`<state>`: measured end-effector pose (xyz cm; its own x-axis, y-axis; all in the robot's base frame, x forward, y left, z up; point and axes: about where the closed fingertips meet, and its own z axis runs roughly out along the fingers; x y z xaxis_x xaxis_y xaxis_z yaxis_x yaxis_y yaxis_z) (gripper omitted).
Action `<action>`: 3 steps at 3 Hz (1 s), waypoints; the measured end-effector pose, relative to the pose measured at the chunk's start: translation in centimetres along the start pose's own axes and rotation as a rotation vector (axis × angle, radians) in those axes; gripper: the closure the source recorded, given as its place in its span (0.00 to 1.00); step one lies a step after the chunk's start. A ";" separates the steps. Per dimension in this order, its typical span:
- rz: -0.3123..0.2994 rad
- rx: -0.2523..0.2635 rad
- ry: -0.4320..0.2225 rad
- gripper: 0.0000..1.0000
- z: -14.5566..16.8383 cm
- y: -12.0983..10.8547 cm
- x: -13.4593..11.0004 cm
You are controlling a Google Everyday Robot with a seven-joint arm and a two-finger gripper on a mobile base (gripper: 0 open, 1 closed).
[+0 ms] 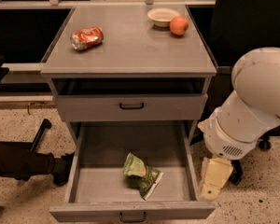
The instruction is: Pick green jalapeno chip bag from middle drawer and place on counter
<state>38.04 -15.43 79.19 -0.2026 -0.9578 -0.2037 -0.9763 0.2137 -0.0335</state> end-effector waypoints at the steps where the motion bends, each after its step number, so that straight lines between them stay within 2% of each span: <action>1: 0.003 0.006 -0.032 0.00 3.1 -1.1 -1.1; 2: 0.018 -0.005 -0.091 0.00 10.0 -2.6 -3.1; 3: 0.016 0.016 -0.164 0.00 15.2 -3.4 -5.3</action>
Offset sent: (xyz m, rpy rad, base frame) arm 0.0922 0.0855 -0.1701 0.2018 -0.0798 -0.0471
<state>43.63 -8.18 65.50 -0.2016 -0.9105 -0.3610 -0.9715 0.2328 -0.0446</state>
